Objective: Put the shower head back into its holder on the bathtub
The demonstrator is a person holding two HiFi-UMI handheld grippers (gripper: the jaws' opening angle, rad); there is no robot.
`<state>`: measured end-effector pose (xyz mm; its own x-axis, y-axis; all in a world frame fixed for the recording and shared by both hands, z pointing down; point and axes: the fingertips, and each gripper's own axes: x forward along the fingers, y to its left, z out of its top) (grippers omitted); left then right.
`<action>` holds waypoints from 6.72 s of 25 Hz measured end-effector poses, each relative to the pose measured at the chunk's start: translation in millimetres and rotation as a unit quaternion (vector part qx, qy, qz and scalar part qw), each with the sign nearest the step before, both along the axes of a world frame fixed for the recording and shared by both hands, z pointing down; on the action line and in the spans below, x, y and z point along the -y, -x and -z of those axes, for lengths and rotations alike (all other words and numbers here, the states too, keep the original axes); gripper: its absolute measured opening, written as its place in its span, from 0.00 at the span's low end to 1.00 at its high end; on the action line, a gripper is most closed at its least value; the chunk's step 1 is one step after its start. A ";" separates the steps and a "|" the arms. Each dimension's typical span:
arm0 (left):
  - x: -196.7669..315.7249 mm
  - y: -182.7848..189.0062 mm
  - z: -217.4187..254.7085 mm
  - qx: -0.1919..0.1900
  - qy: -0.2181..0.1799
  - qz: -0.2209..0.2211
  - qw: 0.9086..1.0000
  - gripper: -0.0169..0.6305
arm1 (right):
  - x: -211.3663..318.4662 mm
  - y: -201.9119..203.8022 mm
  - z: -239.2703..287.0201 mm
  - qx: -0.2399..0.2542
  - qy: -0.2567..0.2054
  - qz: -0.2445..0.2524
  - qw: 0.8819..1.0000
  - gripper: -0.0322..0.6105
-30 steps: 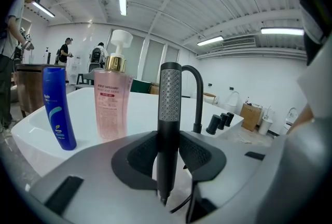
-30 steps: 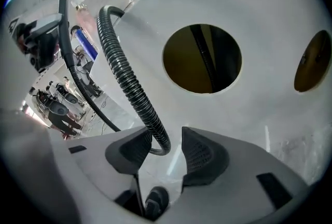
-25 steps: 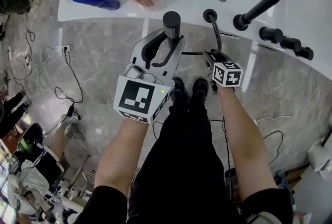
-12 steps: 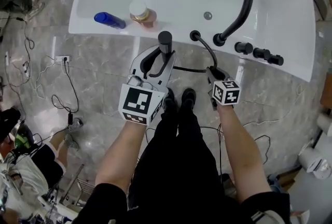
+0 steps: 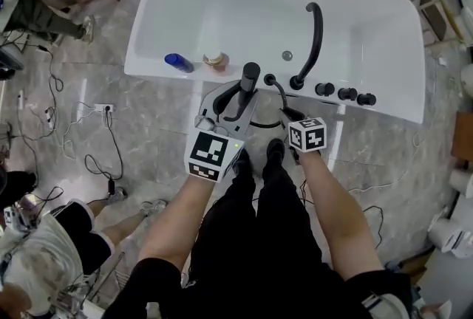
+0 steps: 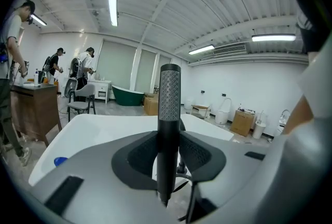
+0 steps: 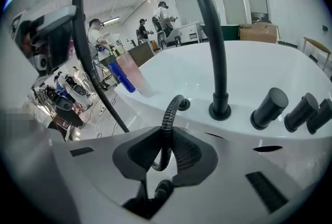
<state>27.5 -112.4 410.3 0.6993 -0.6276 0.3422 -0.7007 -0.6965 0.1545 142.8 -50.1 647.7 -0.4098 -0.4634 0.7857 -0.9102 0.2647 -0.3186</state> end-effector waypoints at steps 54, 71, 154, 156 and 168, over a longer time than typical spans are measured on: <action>24.8 -92.9 256.4 0.014 -0.128 0.075 0.989 0.23 | 51.7 -204.2 401.5 0.125 -0.298 -0.004 0.947 0.07; 44.0 -108.9 94.0 0.012 0.001 -0.023 1.000 0.23 | 53.6 -194.5 384.8 0.138 -0.301 -0.086 0.940 0.07; -5.9 -146.0 222.7 0.018 -0.042 0.030 0.999 0.22 | -55.6 -247.7 526.4 0.105 -0.382 -0.034 0.918 0.07; -14.4 -164.7 237.5 0.020 -0.057 0.034 0.998 0.21 | -62.7 -269.0 531.0 0.107 -0.390 -0.027 0.914 0.07; -47.6 -185.9 286.9 -0.012 -0.105 0.019 0.994 0.16 | -73.8 -272.3 551.5 0.117 -0.437 -0.008 0.892 0.07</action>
